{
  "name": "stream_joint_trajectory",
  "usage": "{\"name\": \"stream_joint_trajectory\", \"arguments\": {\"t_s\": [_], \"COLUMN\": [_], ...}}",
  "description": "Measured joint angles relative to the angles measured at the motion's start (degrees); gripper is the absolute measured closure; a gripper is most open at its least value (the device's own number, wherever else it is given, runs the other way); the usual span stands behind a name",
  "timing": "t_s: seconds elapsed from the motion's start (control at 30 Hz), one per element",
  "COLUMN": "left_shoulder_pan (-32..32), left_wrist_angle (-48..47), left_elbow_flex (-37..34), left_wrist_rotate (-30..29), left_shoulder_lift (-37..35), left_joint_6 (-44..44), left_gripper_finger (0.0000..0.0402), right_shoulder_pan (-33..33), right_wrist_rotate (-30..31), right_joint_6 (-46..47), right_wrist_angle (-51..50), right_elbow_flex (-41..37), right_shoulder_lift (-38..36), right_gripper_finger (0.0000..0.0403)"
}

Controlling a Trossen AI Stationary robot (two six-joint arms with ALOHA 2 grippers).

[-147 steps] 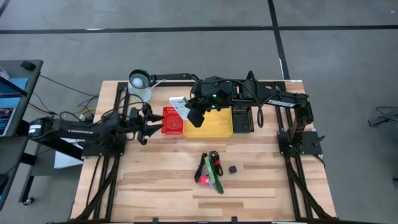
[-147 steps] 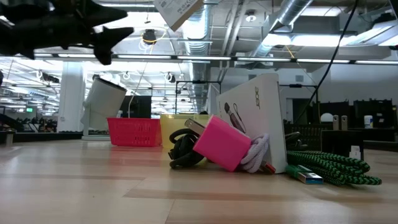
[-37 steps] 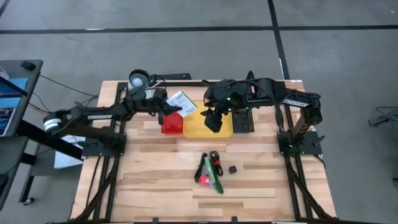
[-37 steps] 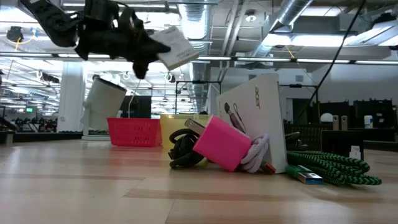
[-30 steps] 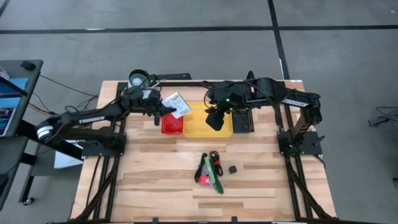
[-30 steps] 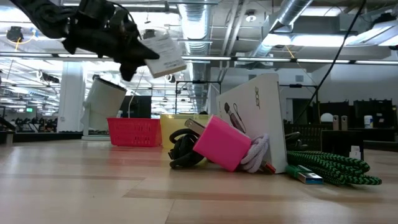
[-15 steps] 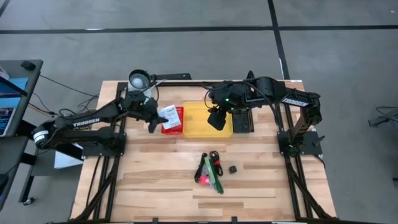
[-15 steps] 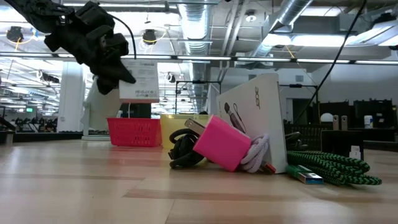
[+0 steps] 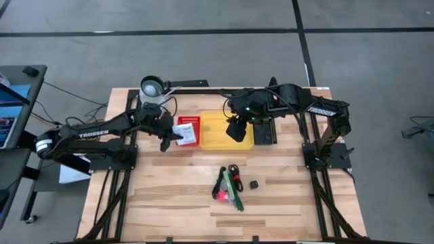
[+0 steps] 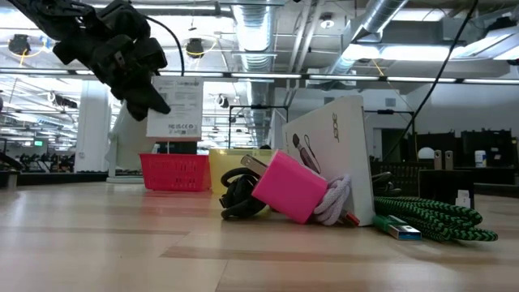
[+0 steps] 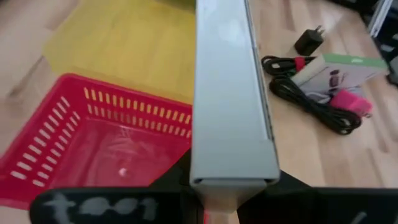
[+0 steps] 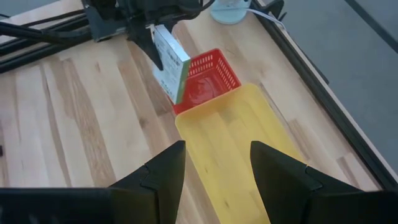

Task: Pick and place items into bin
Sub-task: Put the right card reader box into the red bin

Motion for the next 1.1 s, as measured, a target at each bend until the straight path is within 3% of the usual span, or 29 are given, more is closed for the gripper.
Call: {"name": "stream_joint_trajectory", "arguments": {"t_s": [0.13, 0.63, 1.1], "left_shoulder_pan": [-0.05, -1.4, -1.43], "left_wrist_angle": [0.31, 1.39, 1.53], "left_elbow_flex": [0.0, 0.0, 0.0], "left_wrist_rotate": [-3.95, -8.45, -8.64], "left_shoulder_lift": [0.0, 0.0, 0.0], "left_joint_6": [2.36, 11.18, 12.15], "left_gripper_finger": [0.0363, 0.0361, 0.0349], "right_shoulder_pan": [0.0, 0.02, 0.02], "right_wrist_rotate": [0.0, -0.17, -0.2], "right_joint_6": [0.02, 0.66, 0.7], "right_wrist_angle": [0.02, 0.02, 0.04], "right_elbow_flex": [0.0, 0.0, 0.0], "right_shoulder_lift": [0.02, 0.04, 0.04], "right_gripper_finger": [0.0225, 0.0226, 0.0227]}}
